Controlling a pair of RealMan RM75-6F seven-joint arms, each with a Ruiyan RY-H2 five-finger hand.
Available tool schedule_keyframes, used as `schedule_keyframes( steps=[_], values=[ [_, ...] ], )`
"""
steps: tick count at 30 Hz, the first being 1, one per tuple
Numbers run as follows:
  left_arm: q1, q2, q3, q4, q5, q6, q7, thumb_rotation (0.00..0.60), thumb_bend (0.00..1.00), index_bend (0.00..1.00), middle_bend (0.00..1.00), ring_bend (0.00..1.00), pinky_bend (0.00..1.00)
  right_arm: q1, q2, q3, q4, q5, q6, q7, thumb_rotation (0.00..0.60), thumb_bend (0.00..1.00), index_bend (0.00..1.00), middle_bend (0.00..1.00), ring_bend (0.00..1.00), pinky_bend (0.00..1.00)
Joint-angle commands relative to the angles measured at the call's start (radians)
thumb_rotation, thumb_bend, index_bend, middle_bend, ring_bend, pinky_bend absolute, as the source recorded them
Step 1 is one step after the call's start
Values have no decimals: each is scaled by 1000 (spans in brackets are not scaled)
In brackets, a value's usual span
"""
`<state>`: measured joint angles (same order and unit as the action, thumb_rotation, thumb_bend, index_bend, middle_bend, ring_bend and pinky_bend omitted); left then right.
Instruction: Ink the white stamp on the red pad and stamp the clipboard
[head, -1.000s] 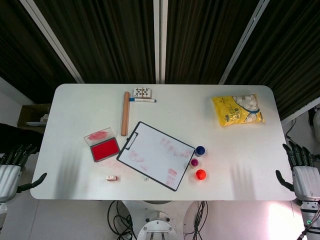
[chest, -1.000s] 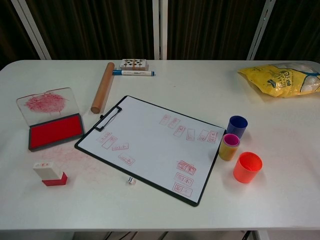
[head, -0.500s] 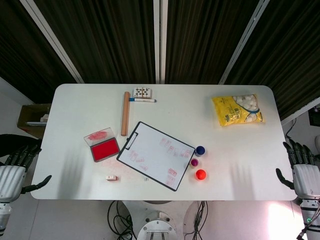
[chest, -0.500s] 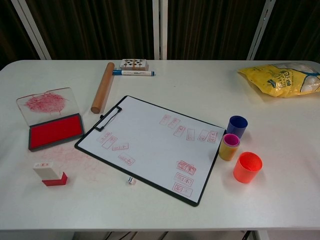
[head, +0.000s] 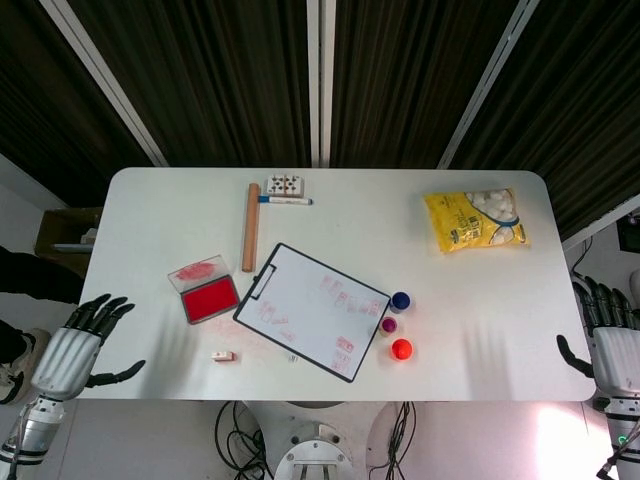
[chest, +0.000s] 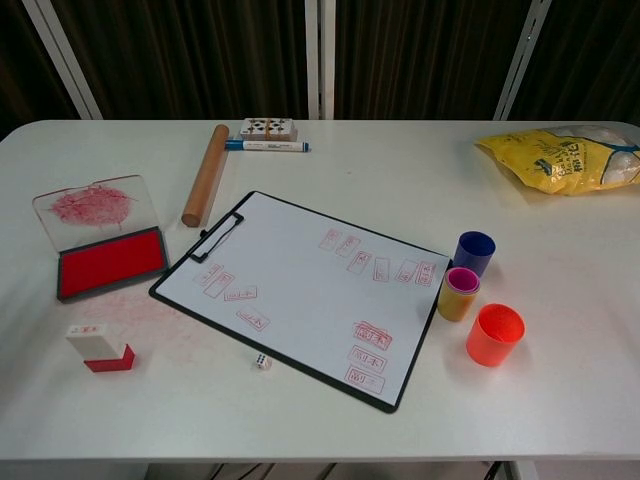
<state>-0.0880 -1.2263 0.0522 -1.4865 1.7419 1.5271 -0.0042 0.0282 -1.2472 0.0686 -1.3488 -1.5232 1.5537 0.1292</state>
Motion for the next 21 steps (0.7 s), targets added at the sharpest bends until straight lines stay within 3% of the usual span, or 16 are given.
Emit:
schedule_keyframes(
  steps=[1,5,11,21],
  values=[
    [-36,-27,10,-34,24,-50,38,344,157,181,162,196,317,-1,9,5,-10,-2,10,0,600,257,0,0,0,0],
    [-73,-74,7,-64,41,-103,104,445,157,209,242,354,548,-2,21,11,-23,-2,19,2,600,258,0,0,0,0],
    [-114,-162,1,-72,14,-193,181,584,160,242,302,415,641,-4,31,15,-25,3,21,14,600,257,0,0,0,0],
    [-155,-299,-6,-9,-47,-288,250,600,166,268,331,424,656,-1,34,14,-22,3,15,13,600,257,0,0,0,0]
  ],
)
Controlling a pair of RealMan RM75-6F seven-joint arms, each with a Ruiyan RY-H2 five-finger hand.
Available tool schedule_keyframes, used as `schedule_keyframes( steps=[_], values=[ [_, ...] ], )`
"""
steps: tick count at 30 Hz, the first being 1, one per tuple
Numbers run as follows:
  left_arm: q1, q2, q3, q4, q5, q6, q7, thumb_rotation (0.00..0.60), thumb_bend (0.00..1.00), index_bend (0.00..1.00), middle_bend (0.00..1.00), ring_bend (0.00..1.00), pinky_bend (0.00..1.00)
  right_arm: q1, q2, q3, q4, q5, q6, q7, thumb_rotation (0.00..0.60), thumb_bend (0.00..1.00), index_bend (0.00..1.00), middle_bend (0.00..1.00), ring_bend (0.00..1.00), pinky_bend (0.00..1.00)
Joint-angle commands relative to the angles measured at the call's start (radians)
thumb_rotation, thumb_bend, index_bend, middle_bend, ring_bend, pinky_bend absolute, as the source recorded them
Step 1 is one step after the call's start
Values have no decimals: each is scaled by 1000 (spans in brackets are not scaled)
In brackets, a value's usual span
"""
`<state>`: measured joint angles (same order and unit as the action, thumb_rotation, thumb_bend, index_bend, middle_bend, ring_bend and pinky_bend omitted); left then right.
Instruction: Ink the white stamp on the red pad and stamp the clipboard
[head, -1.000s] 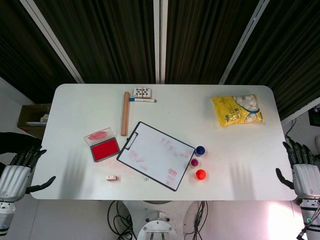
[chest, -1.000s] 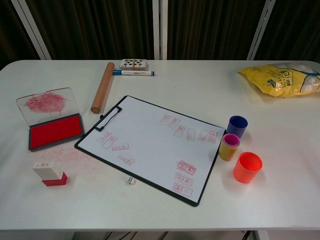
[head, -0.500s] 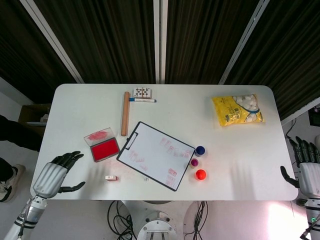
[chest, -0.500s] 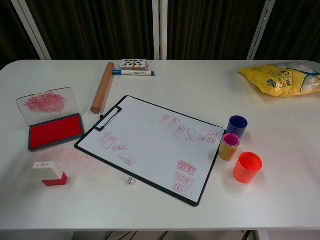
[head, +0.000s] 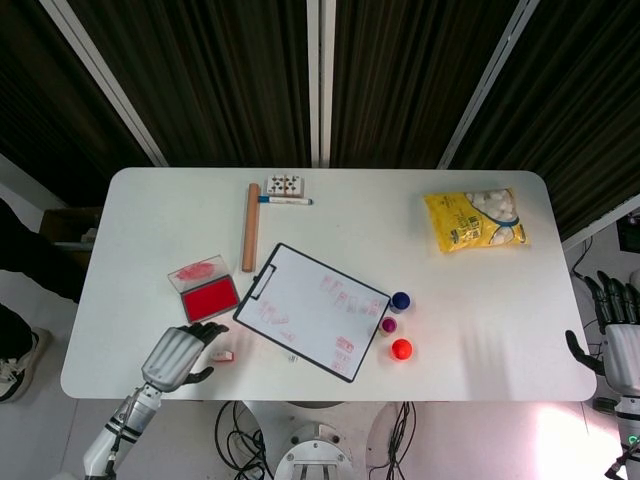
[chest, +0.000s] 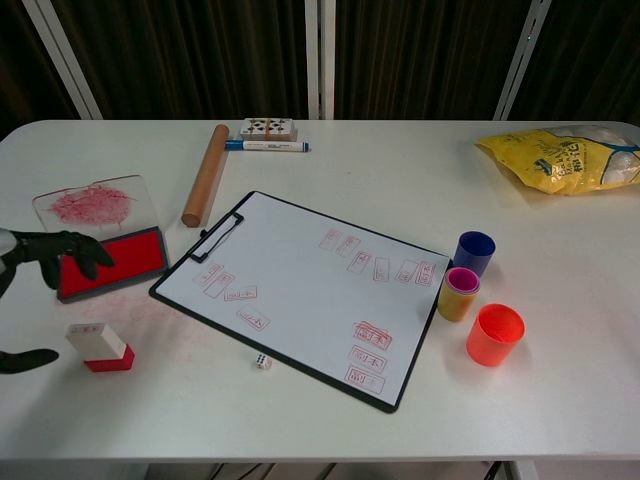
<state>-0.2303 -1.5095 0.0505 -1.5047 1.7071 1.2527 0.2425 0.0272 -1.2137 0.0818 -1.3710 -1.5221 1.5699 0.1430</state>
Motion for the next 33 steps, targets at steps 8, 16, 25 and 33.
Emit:
schedule_keyframes(
  steps=[8,16,25,33],
  values=[
    [-40,-44,-15,43,-49,-43,7,600,167,285,335,421,656,3,-2,0,-2,4,-8,-10,600,259,0,0,0,0],
    [-47,-51,-11,60,-69,-39,1,600,169,299,357,421,655,5,-5,-2,-3,3,-11,-15,600,261,0,0,0,0],
    [-55,-64,-10,81,-81,-30,-18,600,186,303,365,421,655,3,-7,-4,0,6,-11,-15,600,261,0,0,0,0],
    [-65,-78,-14,108,-94,-28,-33,600,235,317,380,421,656,1,-8,-3,5,9,-11,-13,600,261,0,0,0,0]
  ],
)
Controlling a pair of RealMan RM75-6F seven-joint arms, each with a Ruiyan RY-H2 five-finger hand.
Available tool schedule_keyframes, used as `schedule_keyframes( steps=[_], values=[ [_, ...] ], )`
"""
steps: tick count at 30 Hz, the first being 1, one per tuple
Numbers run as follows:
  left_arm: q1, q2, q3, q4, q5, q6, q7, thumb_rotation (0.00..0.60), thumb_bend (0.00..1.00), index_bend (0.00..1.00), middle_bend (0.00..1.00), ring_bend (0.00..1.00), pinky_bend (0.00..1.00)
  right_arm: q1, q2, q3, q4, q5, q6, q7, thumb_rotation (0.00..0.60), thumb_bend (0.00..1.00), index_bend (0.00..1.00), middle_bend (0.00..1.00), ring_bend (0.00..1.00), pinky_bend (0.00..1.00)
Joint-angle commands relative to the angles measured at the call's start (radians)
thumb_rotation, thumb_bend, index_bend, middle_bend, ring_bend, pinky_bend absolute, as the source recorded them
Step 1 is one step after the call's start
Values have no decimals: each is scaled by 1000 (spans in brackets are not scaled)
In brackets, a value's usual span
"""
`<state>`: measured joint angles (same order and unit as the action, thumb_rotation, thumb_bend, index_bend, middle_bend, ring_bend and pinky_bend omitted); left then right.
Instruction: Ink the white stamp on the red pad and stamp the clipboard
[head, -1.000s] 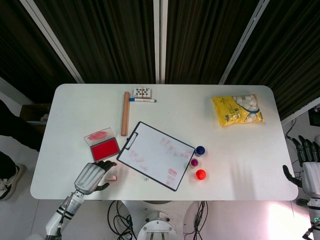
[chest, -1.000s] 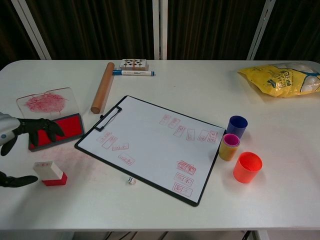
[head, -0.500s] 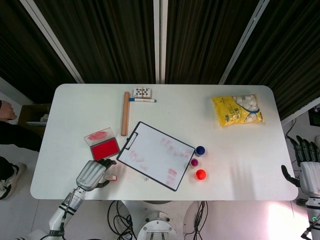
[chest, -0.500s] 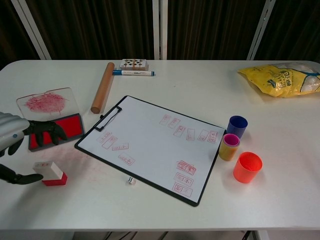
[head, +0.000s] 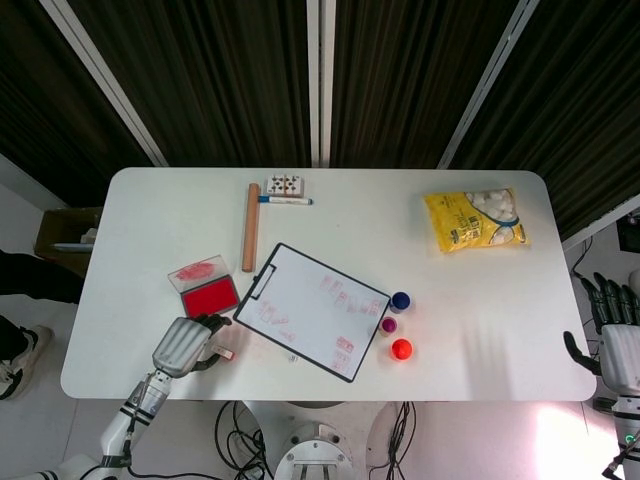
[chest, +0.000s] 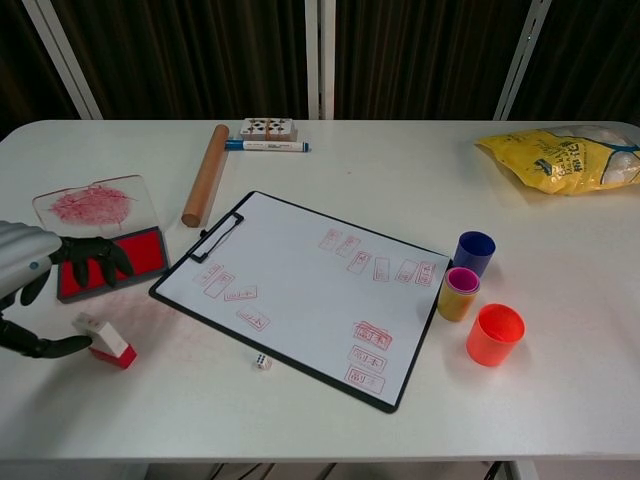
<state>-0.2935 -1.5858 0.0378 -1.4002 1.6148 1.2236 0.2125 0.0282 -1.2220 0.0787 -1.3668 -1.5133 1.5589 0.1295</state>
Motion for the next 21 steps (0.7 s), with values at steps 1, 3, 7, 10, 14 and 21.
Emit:
schedule_keyframes(
  steps=[1,3,7,10,14,21],
  values=[
    [-4,-3,-1,6,-2,3,-7,600,237,319,381,421,656,0,0,0,1,1,-1,1,600,261,0,0,0,0],
    [-6,-3,1,10,2,5,-14,600,240,328,387,421,656,0,-1,-1,2,1,-2,1,600,261,0,0,0,0],
    [-15,-2,21,26,39,17,-36,600,247,365,409,421,656,0,-3,-1,4,0,-2,2,600,261,0,0,0,0],
    [-24,-8,39,59,77,33,-52,600,250,388,417,402,648,-1,-4,-2,6,-1,-1,2,600,261,0,0,0,0],
    [-31,-13,50,85,97,41,-70,600,260,404,419,378,634,-2,-4,-2,7,-2,2,3,600,261,0,0,0,0],
    [-40,-14,57,100,106,45,-71,600,297,440,436,374,636,-4,-1,-4,6,-2,2,3,600,263,0,0,0,0]
  ],
)
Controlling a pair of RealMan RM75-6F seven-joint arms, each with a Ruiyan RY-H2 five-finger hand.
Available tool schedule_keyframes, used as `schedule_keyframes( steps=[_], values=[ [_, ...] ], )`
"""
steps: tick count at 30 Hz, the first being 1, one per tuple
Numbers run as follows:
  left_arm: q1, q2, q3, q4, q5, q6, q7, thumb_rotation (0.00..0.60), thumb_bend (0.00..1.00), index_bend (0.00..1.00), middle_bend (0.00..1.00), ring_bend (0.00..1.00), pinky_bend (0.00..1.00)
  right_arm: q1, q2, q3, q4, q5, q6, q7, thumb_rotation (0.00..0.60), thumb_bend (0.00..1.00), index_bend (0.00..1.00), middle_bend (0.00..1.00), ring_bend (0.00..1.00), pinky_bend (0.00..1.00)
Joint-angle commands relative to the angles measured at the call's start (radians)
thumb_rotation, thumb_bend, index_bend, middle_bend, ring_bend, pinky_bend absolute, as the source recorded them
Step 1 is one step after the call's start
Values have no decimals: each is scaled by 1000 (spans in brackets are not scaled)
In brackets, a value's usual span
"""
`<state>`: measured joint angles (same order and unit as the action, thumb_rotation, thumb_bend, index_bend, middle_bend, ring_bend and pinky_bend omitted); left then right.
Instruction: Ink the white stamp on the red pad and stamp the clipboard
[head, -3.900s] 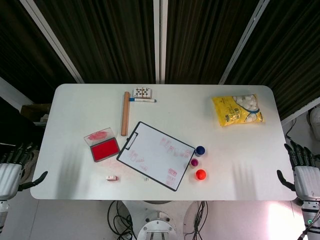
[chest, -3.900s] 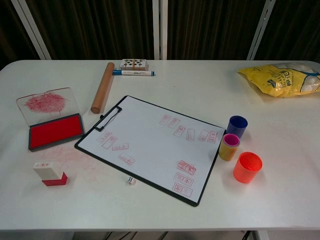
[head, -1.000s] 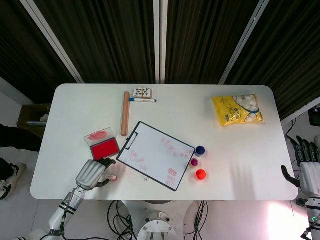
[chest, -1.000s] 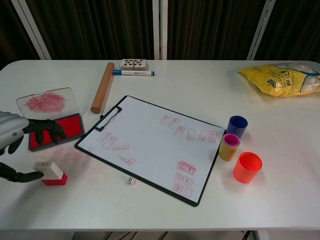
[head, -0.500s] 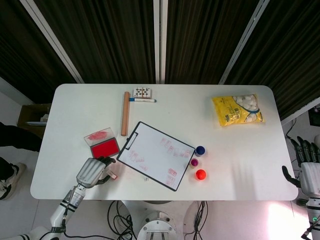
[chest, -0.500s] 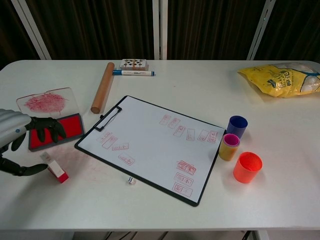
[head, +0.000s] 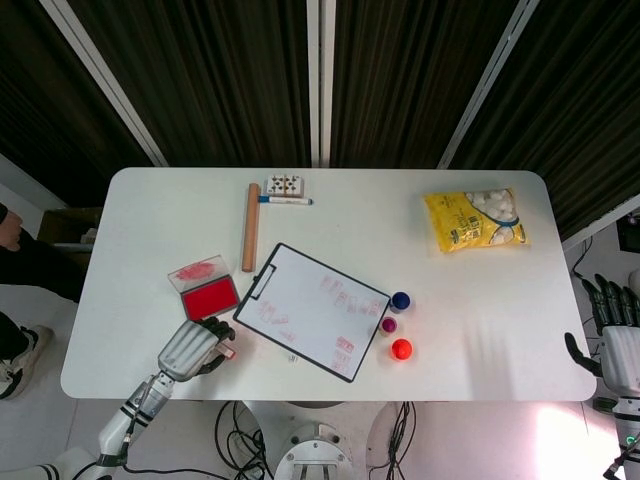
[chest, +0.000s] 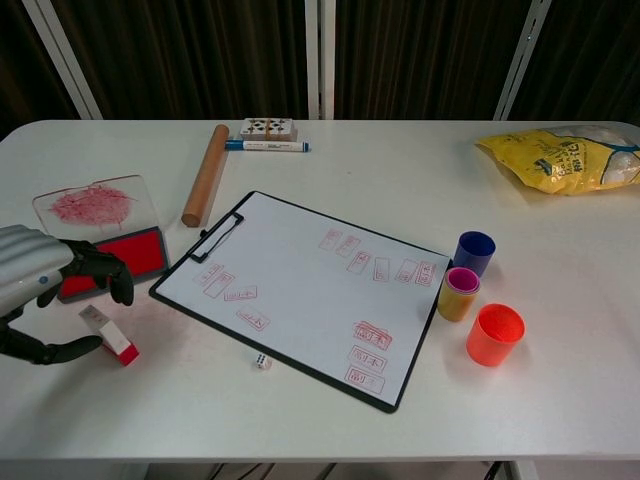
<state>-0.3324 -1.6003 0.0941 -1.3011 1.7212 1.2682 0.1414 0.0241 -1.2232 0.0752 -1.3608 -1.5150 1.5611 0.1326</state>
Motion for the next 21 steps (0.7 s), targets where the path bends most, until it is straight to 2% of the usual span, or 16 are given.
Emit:
schedule_keyframes(
  steps=[1,21],
  values=[
    [-2,1,2,2,-2,-2,0,600,304,444,441,374,637,0,0,0,0,0,0,0,600,263,0,0,0,0],
    [-17,13,11,-8,-19,-24,19,600,334,491,487,388,655,2,-6,-2,2,-1,-5,-3,600,265,0,0,0,0]
  ],
)
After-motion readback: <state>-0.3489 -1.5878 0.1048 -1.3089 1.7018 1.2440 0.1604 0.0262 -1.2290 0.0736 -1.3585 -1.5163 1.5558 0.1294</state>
